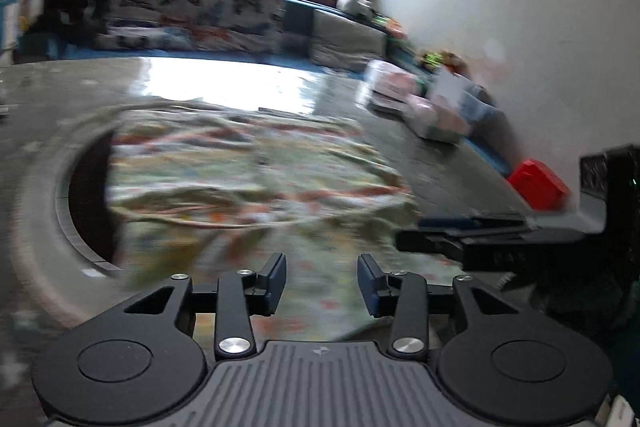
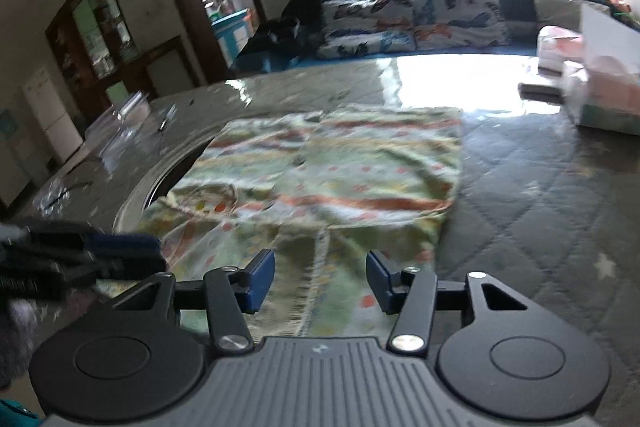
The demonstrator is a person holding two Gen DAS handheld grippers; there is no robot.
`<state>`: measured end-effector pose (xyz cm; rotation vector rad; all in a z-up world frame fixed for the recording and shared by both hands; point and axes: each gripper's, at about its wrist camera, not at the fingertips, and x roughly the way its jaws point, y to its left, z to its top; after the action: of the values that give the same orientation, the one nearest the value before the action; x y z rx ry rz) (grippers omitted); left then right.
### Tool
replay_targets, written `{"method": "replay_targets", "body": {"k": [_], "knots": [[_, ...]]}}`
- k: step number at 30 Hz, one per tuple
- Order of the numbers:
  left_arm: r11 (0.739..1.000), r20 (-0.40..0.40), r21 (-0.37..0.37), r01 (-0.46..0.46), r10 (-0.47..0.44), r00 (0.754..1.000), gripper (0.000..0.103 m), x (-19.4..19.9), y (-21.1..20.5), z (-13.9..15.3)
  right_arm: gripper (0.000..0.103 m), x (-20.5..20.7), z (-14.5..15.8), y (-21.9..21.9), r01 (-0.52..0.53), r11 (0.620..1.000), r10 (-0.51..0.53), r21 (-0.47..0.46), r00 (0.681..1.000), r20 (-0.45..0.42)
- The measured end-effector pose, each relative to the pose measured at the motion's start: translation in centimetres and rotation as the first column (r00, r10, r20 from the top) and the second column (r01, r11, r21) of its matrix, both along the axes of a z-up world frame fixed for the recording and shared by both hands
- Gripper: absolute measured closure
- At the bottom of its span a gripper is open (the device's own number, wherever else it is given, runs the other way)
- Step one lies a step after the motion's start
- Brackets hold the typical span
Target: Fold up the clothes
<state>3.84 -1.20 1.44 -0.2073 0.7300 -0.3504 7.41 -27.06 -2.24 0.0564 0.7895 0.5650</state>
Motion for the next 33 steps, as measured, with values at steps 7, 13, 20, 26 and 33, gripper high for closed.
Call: {"method": "replay_targets", "body": {"k": [7, 13, 20, 26, 33], "knots": [[0.984, -0.012, 0.070, -0.165, 0.166, 0.986, 0.059, -0.6, 5.0, -0.7, 0.065, 0.8, -1.3, 1.0, -0.015, 1.000, 0.014, -0.013, 0.999, -0.040], [0.971, -0.018, 0.067, -0.228, 0.230, 0.973, 0.057, -1.1, 7.0, -0.9, 0.076, 0.9, -1.5, 1.4, -0.024, 1.000, 0.023, -0.013, 0.999, -0.046], [0.968, -0.015, 0.063, -0.241, 0.243, 0.970, 0.057, -1.0, 7.3, -0.7, 0.095, 0.8, -1.4, 1.9, -0.031, 0.999, 0.030, -0.019, 0.999, -0.043], [0.971, -0.010, 0.073, -0.226, 0.227, 0.974, 0.056, -0.8, 6.9, -0.7, 0.097, -0.1, 0.8, 1.4, -0.014, 1.000, 0.014, 0.004, 1.000, 0.024], [0.970, -0.008, 0.110, -0.218, 0.221, 0.975, 0.057, -0.2, 6.6, -1.2, 0.097, -0.2, 1.3, 0.9, 0.010, 1.000, -0.010, -0.013, 0.999, 0.034]]}}
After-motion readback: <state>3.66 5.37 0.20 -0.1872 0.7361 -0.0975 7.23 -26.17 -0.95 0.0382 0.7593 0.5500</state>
